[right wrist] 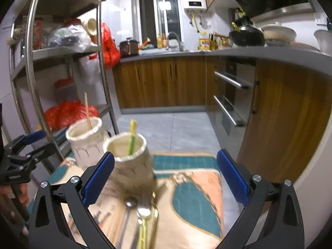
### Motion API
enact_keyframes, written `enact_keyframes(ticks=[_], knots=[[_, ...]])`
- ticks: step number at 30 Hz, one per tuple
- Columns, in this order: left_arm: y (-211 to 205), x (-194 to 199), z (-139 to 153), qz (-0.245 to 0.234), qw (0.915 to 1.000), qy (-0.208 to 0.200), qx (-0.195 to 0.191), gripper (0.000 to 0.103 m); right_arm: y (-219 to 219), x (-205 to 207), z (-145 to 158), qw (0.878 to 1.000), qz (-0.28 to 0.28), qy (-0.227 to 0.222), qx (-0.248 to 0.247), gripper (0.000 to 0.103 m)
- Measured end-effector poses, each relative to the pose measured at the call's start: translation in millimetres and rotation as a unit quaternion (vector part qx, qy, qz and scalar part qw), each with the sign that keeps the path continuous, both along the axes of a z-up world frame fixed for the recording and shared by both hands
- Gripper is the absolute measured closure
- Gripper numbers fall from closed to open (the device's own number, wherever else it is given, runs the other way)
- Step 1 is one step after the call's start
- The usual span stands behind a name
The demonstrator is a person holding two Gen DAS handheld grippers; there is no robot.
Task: Organize utensils
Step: 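Grasp another wooden chopstick with the left tool while the right tool grasps a gold fork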
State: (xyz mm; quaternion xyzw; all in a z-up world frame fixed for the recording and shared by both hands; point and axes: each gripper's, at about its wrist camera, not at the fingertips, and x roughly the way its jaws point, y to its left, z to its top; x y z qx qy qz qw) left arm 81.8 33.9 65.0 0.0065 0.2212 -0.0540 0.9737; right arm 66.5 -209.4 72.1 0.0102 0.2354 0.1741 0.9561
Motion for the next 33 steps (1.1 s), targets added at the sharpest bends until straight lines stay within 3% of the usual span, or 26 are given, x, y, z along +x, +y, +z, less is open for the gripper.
enact_keyframes(ticks=[8, 19, 33], knots=[[-22.2, -9.2, -43.9, -0.018, 0.9959, 0.088, -0.008, 0.006, -22.0, -6.4, -36.4, 0.998, -0.016, 0.05, -0.021, 0.005], [-59.0, -14.6, -83.6, -0.019, 0.9864, 0.163, 0.007, 0.006, -22.2, -12.0, -62.1, 0.996, -0.013, 0.083, -0.021, 0.005], [-82.2, -19.3, -100.1, 0.001, 0.9786, 0.2, 0.05, 0.006, -17.4, -18.4, -71.9, 0.995, -0.006, 0.09, -0.029, 0.005]])
